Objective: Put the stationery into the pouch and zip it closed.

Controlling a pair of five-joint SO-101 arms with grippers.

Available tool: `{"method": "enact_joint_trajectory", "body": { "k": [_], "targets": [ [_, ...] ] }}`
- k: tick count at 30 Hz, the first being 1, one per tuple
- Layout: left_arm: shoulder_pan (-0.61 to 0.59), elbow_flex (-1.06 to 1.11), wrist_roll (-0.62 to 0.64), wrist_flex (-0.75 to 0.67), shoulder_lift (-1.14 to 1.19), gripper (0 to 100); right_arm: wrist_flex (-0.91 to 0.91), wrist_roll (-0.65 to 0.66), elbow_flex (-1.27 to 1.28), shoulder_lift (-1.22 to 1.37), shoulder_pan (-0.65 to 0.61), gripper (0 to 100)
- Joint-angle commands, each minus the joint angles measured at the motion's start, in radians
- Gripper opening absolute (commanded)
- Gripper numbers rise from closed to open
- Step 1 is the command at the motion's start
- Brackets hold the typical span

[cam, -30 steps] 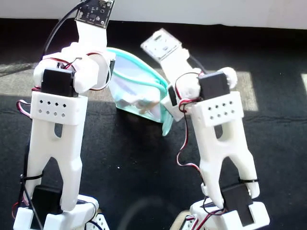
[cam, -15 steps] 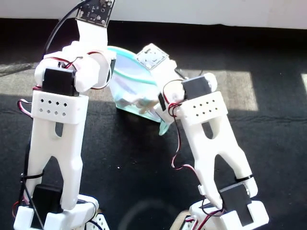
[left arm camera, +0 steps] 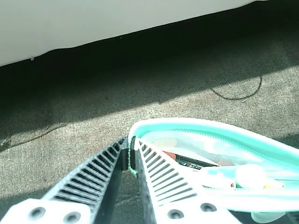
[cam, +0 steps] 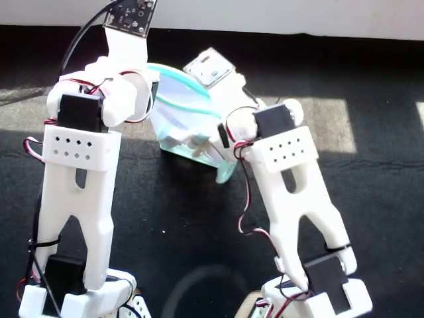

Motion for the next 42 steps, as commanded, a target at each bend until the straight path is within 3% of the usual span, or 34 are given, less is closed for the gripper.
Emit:
{"method": "enact_joint_trajectory", "body": {
  "k": [1,15,27,35,42],
  "targets": [
    [-0.008,0.051,-0.002,-0.003,0.018,1,-0.004,-0.011,-0.076,-0.11,-0.012,0.5],
    [-0.008,0.048,-0.002,-0.003,0.016,1,0.099,-0.006,-0.076,-0.274,-0.012,0.7],
    [-0.008,0.045,0.0,-0.003,0.016,1,-0.088,-0.015,0.015,-0.226,-0.033,1.1],
    [-0.008,0.047,0.0,-0.003,0.016,1,-0.099,-0.086,0.018,-0.217,-0.053,5.3],
    [-0.008,0.047,0.0,-0.003,0.016,1,-0.062,-0.084,0.008,-0.228,-0.05,0.5]
  ]
}}
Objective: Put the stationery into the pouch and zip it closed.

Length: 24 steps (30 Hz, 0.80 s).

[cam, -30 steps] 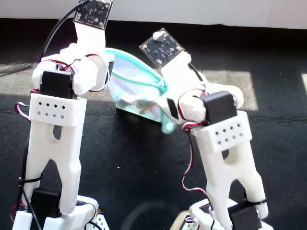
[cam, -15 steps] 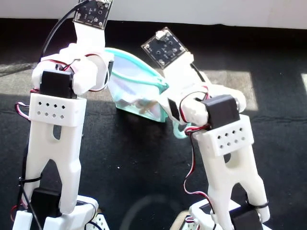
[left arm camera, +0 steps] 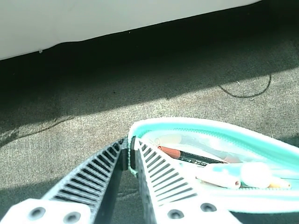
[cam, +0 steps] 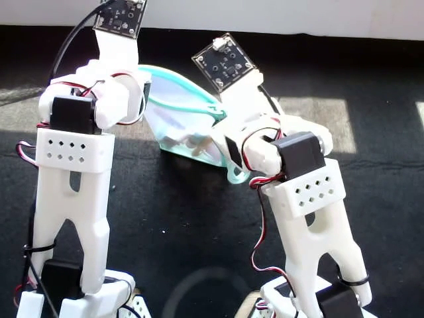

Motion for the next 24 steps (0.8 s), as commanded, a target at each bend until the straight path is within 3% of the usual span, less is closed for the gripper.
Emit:
{"method": "enact_joint_trajectory", "body": {
  "k": [1,7,15,21,24],
  "targets": [
    [-0.007,0.028,0.0,-0.003,0.016,1,0.035,-0.011,-0.025,-0.012,-0.01,0.5],
    [-0.007,0.028,0.0,0.003,0.016,1,0.15,-0.011,-0.133,-0.012,-0.002,0.5],
    [-0.007,-0.027,0.002,0.006,0.004,2,0.143,0.043,-0.147,0.002,-0.001,0.5],
    [-0.018,-0.26,0.003,0.124,0.004,20,0.082,0.043,-0.142,0.002,0.019,0.5],
    [-0.025,-0.381,0.003,0.178,0.004,24,0.073,0.043,-0.142,0.004,0.053,0.5]
  ]
}}
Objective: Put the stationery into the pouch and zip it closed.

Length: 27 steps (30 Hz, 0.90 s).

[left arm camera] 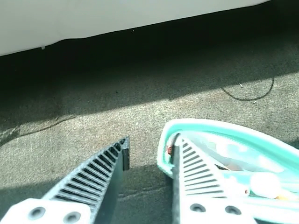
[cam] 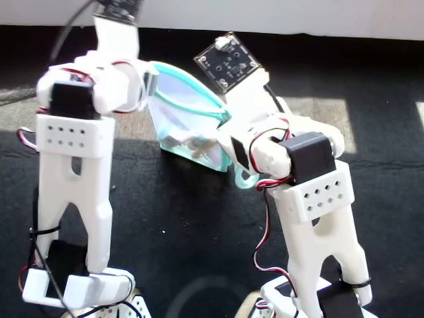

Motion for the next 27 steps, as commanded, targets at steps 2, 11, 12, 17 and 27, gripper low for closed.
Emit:
{"method": "enact_joint_trajectory", "body": {
  "k": [2,11,12,17,27],
  "targets": [
    [-0.01,-0.197,-0.002,0.08,-0.013,24,-0.03,0.009,-0.041,0.001,0.051,0.5],
    [-0.018,-0.392,0.089,0.298,-0.019,23,-0.07,0.005,-0.041,0.001,0.068,0.5],
    [-0.039,-0.371,0.103,0.298,-0.036,23,-0.081,0.005,-0.041,0.001,0.074,0.5],
    [-0.018,-0.091,0.106,0.296,-0.194,18,-0.108,0.003,-0.041,0.001,0.09,0.5],
    [0.205,0.613,0.103,0.029,-0.487,5,-0.099,0.003,-0.045,0.056,0.09,0.5]
  ]
}}
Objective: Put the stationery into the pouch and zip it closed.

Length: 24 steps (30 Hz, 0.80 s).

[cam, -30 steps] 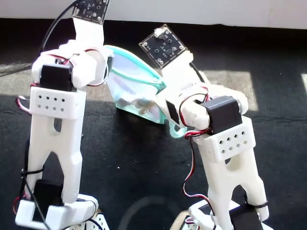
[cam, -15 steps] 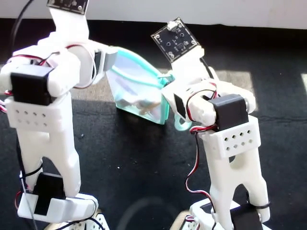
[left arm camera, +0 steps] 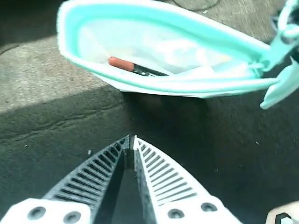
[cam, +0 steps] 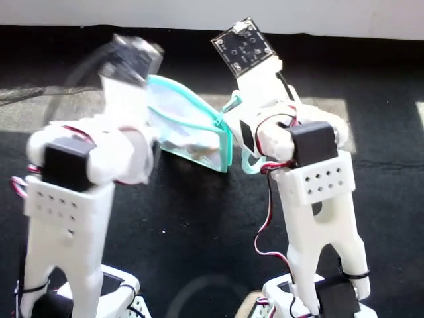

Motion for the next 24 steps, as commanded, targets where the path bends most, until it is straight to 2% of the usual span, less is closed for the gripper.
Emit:
{"method": "enact_joint_trajectory", "body": {
  "k": [1,6,10,13,19,24],
  "targets": [
    [0.015,0.226,0.008,-0.267,-0.056,6,-0.015,0.002,-0.047,-0.005,0.012,0.5],
    [-0.097,0.381,0.037,-0.624,-0.067,9,-0.01,0.003,-0.042,-0.033,0.015,0.5],
    [-0.107,0.403,0.123,-0.807,-0.061,9,0.007,0.006,-0.042,-0.027,0.067,0.5],
    [-0.088,0.426,0.13,-0.922,-0.058,9,0.005,0.008,-0.041,-0.027,0.117,0.5],
    [-0.016,0.41,0.13,-0.971,0.085,9,0.013,0.011,-0.041,-0.038,0.154,0.5],
    [-0.004,0.275,0.13,-0.97,0.242,9,0.081,0.011,-0.053,-0.042,0.16,0.5]
  ]
}}
